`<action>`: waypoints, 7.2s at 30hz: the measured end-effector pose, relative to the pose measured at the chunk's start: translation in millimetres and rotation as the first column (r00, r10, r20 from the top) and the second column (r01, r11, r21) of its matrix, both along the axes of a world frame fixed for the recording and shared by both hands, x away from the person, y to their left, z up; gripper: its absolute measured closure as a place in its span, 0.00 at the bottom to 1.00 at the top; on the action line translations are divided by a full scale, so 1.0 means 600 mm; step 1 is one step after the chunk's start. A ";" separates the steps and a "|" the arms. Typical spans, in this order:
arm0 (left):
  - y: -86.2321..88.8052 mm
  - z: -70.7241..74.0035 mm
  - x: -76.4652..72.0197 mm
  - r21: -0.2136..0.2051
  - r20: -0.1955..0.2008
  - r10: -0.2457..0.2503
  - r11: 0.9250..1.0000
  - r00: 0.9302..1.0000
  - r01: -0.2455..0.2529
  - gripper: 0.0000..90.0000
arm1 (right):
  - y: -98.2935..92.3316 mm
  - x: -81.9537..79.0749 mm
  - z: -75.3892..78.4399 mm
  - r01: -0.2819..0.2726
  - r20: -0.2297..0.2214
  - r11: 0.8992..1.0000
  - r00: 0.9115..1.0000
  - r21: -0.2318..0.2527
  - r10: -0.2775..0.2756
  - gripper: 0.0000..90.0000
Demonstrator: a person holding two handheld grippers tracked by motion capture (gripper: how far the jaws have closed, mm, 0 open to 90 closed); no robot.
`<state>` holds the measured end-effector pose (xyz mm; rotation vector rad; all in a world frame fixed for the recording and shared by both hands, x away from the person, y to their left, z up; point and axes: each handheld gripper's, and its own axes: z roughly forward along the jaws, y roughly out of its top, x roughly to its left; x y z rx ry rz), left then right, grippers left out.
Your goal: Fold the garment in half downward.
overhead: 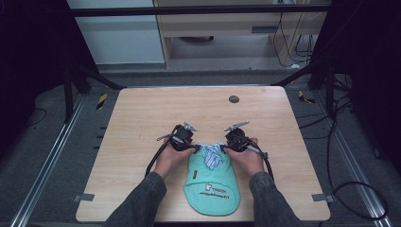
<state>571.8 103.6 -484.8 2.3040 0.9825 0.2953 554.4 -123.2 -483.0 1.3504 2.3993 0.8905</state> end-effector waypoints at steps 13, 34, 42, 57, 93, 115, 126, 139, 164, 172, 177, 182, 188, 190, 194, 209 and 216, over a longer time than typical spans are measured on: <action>0.005 -0.006 -0.011 -0.049 0.006 -0.020 0.999 1.000 0.020 0.68 | 0.003 -0.004 -0.005 -0.011 -0.017 1.000 1.000 -0.019 0.011 0.70; -0.007 -0.007 -0.040 -0.004 0.073 -0.109 0.994 0.991 0.109 0.95 | 0.010 -0.031 -0.006 -0.090 0.010 0.995 0.996 -0.038 0.091 0.93; -0.003 0.001 -0.036 0.003 0.066 -0.112 0.994 0.992 0.112 0.96 | 0.010 -0.034 0.001 -0.099 0.053 0.994 0.994 -0.039 0.101 0.94; 0.005 0.047 -0.040 -0.013 0.112 -0.129 0.991 0.985 0.131 0.96 | 0.002 -0.056 0.041 -0.117 0.152 0.993 0.982 0.000 0.116 0.94; 0.006 0.116 -0.045 0.008 0.171 -0.174 0.985 0.970 0.175 0.96 | -0.001 -0.073 0.096 -0.157 0.252 0.987 0.954 -0.045 0.163 0.94; 0.003 0.156 -0.031 0.022 0.229 -0.193 0.981 0.954 0.193 0.96 | -0.004 -0.049 0.139 -0.173 0.275 0.981 0.942 -0.090 0.192 0.93; 0.005 0.168 -0.036 0.056 0.229 -0.224 0.975 0.947 0.217 0.96 | 0.001 -0.051 0.158 -0.182 0.262 0.976 0.943 -0.116 0.207 0.93; 0.010 0.189 -0.020 0.071 0.248 -0.225 0.974 0.942 0.214 0.96 | 0.011 -0.044 0.181 -0.189 0.271 0.973 0.937 -0.132 0.218 0.93; -0.029 0.189 -0.019 0.113 0.300 -0.246 0.968 0.921 0.222 0.96 | -0.020 -0.027 0.164 -0.151 0.297 0.977 0.936 -0.152 0.191 0.93; -0.023 0.178 -0.039 0.108 0.309 -0.251 0.968 0.917 0.228 0.96 | -0.016 -0.040 0.154 -0.172 0.309 0.972 0.926 -0.160 0.215 0.93; -0.021 0.170 -0.047 0.114 0.308 -0.255 0.966 0.917 0.230 0.96 | -0.017 -0.051 0.145 -0.182 0.309 0.971 0.925 -0.153 0.222 0.93; -0.022 0.171 -0.039 0.115 0.306 -0.247 0.968 0.919 0.222 0.96 | -0.015 -0.051 0.146 -0.182 0.311 0.972 0.924 -0.150 0.221 0.93; -0.024 0.188 -0.021 0.110 0.317 -0.235 0.972 0.919 0.210 0.96 | -0.015 -0.038 0.161 -0.164 0.322 0.976 0.925 -0.142 0.202 0.93; -0.024 0.194 -0.015 0.104 0.324 -0.230 0.973 0.918 0.207 0.96 | -0.016 -0.030 0.166 -0.150 0.336 0.979 0.923 -0.136 0.188 0.93; -0.024 0.190 -0.021 0.110 0.335 -0.240 0.970 0.911 0.215 0.96 | -0.014 -0.029 0.160 -0.156 0.336 0.977 0.921 -0.147 0.198 0.93; -0.019 0.161 -0.064 0.104 0.357 -0.251 0.968 0.900 0.229 0.96 | -0.020 -0.063 0.134 -0.182 0.350 0.972 0.910 -0.147 0.223 0.93; -0.017 0.157 -0.080 0.097 0.353 -0.261 0.965 0.898 0.243 0.96 | -0.022 -0.080 0.127 -0.193 0.353 0.968 0.905 -0.159 0.238 0.93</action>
